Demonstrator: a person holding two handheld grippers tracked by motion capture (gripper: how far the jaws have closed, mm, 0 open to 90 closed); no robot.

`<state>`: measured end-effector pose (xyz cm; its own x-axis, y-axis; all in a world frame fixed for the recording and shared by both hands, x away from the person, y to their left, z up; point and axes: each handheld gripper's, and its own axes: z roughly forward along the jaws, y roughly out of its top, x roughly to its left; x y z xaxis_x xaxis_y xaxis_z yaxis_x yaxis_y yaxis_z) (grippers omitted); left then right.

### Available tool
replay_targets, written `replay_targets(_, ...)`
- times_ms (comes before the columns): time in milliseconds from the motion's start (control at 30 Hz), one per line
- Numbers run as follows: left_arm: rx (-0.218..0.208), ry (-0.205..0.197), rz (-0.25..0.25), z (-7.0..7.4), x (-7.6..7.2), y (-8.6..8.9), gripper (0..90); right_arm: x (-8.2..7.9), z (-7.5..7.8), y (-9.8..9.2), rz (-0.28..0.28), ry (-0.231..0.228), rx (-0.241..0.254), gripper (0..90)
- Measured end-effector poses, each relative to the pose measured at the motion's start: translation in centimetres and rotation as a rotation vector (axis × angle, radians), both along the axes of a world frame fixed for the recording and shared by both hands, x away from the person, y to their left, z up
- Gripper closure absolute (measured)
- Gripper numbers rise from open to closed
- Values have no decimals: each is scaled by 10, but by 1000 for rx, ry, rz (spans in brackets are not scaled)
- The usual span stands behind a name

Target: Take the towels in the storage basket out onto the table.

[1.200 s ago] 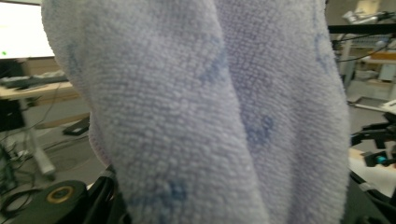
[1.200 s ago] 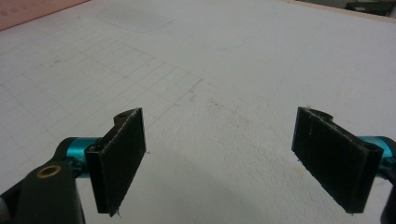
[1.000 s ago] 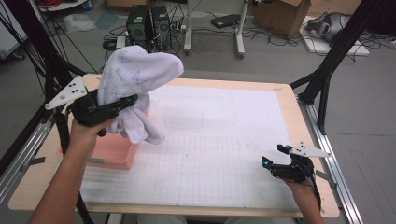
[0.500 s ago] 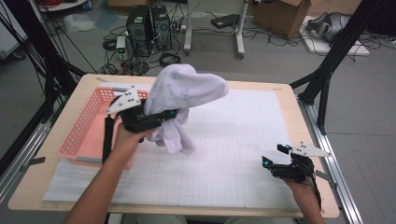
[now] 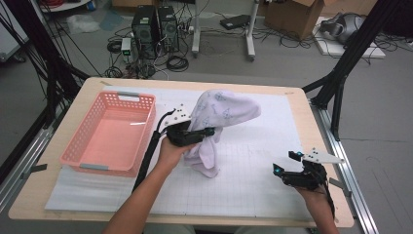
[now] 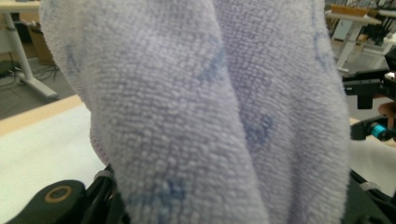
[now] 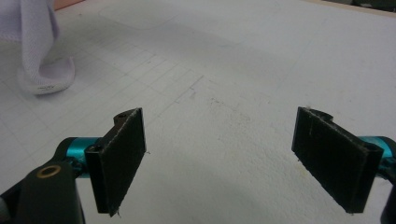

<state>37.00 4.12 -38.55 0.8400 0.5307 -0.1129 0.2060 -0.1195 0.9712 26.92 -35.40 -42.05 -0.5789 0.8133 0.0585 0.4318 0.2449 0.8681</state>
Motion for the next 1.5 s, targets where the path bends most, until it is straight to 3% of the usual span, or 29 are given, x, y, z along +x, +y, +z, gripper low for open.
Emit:
replay_targets(200,58,114,45,-26,15,-13,595,1,-1,1,3,6,3,164)
replay_targets(333,80,193,88,-36,20,-16,400,1,-2,3,6,8,-1,164)
replay_targets(400,89,206,105,-35,20,-14,312,1,-2,3,5,16,3,164)
replay_targets(467,82,190,144,-33,17,-9,282,1,-3,2,4,16,0,164)
replay_targets(600,58,110,190,-22,8,10,273,1,-3,2,0,20,0,164)
replay_targets(667,35,93,206,-17,2,20,265,1,-3,3,0,21,0,164)
replay_targets(733,51,72,222,-13,-5,29,254,1,-4,3,2,19,-1,164)
replay_targets(767,57,72,215,-11,-8,32,223,2,-4,4,1,20,-2,164)
replay_targets(800,38,59,217,-9,-12,36,189,2,-4,4,1,20,-3,164)
replay_targets(867,34,5,240,-6,-21,43,200,2,-5,6,2,23,-4,164)
replay_targets(967,35,17,230,-7,-30,50,193,3,-5,8,5,27,-7,164)
replay_targets(1200,41,47,222,-30,-52,63,191,5,-7,10,3,33,-6,164)
replay_targets(1333,36,54,232,-40,-56,69,191,7,-8,14,4,43,-12,164)
replay_targets(1500,23,48,229,-41,-58,71,193,11,-11,19,12,57,-32,164)
